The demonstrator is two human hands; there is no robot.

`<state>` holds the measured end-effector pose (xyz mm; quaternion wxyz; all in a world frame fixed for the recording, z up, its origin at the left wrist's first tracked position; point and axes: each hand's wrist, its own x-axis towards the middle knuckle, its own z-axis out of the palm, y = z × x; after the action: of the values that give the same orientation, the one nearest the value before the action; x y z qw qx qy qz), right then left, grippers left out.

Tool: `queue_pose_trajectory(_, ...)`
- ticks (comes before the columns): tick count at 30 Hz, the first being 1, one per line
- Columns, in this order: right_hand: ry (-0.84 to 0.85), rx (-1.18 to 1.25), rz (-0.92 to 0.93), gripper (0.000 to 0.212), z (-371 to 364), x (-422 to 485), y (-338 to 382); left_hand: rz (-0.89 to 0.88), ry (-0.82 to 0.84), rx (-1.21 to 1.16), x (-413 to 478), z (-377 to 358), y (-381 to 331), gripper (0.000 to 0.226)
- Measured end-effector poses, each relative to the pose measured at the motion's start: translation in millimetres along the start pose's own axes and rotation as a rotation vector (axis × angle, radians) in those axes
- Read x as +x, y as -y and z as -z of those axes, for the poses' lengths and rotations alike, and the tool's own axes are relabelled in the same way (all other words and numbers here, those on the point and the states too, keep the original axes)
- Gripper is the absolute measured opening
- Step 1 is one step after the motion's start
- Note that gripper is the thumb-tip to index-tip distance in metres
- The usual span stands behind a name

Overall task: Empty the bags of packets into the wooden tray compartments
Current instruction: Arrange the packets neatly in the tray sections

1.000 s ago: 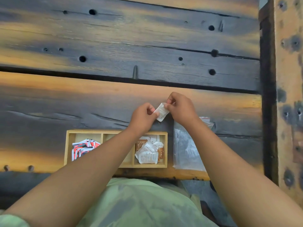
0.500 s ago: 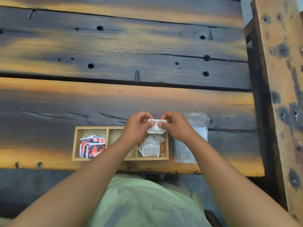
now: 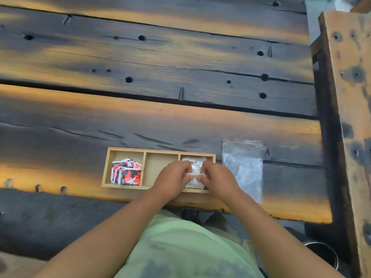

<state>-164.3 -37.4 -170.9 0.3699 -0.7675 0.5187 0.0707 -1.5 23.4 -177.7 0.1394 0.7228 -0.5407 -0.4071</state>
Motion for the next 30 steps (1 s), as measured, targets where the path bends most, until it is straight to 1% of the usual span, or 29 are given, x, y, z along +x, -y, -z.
queue_pose_trajectory(4,-0.073,-0.111,0.050,0.022,-8,-5,0,-0.034,-0.043,0.092,-3,-5,4,0.009)
queue_pose_trajectory(11,-0.079,-0.246,0.090,0.025,-8,-3,1,-0.016,-0.092,0.171,-3,-12,-1,0.015)
queue_pose_trajectory(20,-0.120,-0.225,0.075,0.028,-14,-4,-1,0.029,-0.098,0.233,-2,-15,-6,0.017)
queue_pose_trajectory(25,-0.123,-0.215,0.094,0.025,-15,-6,-2,0.051,-0.103,0.253,-7,-16,-11,0.019)
queue_pose_trajectory(30,-0.111,-0.222,0.078,0.024,-12,-6,1,0.106,-0.083,0.241,-4,-14,-14,0.014)
